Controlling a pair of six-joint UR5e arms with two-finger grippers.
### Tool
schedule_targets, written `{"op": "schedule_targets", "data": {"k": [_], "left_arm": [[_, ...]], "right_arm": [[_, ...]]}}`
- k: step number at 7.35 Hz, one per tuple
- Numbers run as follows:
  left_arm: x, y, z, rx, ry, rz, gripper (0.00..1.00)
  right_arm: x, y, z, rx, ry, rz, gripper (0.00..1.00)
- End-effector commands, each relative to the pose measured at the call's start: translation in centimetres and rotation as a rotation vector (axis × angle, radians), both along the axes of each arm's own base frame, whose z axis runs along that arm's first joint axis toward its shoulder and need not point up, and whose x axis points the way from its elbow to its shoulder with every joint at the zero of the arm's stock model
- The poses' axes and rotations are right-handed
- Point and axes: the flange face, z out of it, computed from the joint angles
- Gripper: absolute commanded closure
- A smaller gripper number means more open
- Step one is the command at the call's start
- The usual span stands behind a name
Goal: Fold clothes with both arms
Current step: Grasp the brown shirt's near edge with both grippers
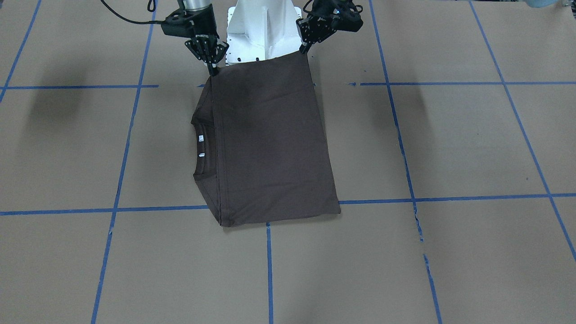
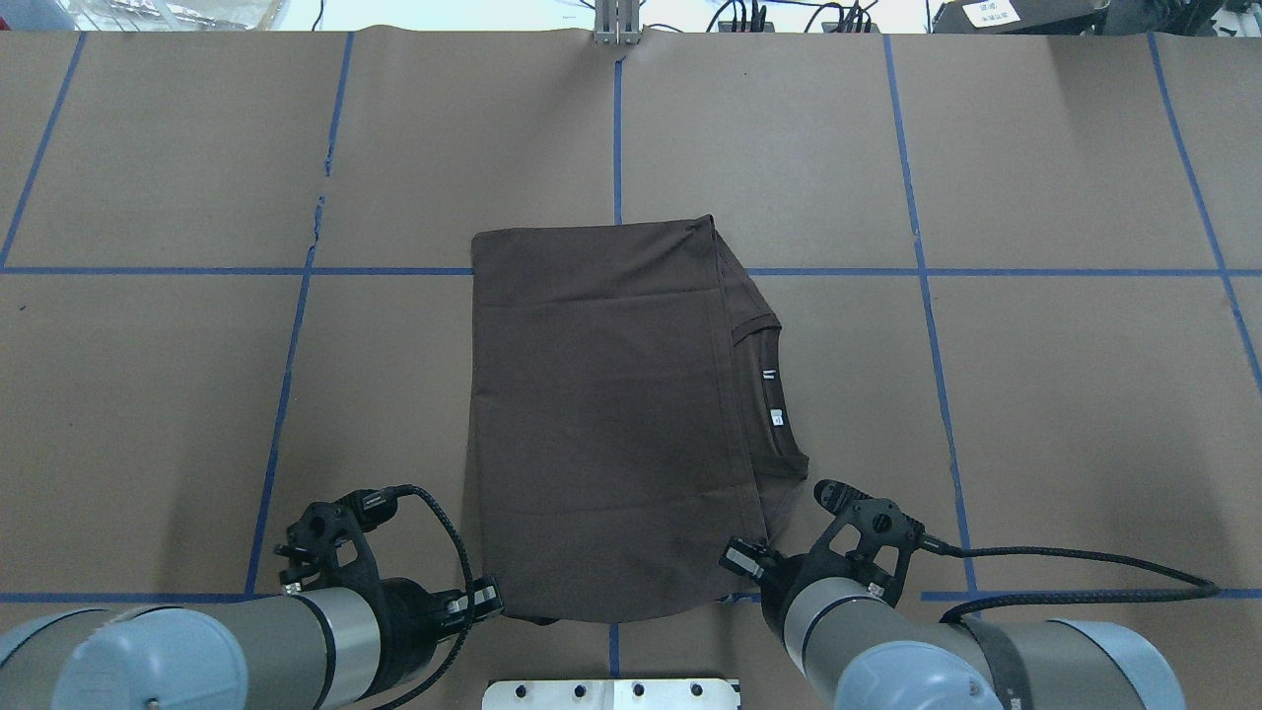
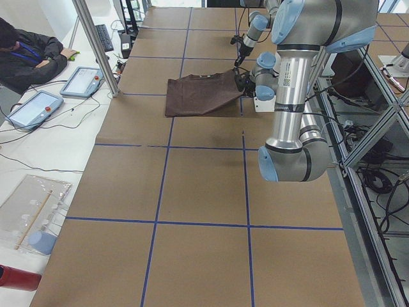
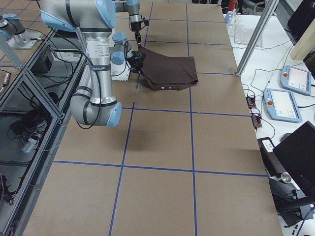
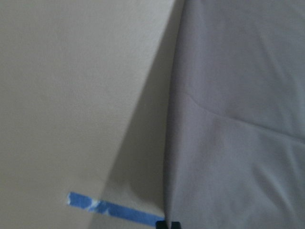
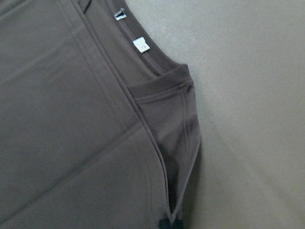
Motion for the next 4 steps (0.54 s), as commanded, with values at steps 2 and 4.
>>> {"op": "schedule_targets", "data": {"k": [2,4], "left_arm": [[-5.4,1.1,-4.5,-0.015,-0.023,0.056,1.00],[-5.5,-1.8,-4.7,0.058,-0.042,0.017,1.00]], "right_arm": [[4.8,2.1,-4.7,-0.015,-0.037,-0.044,1.00],[2.4,-2.2,-5.9,-0.012,-0.029,0.039,1.00]]}}
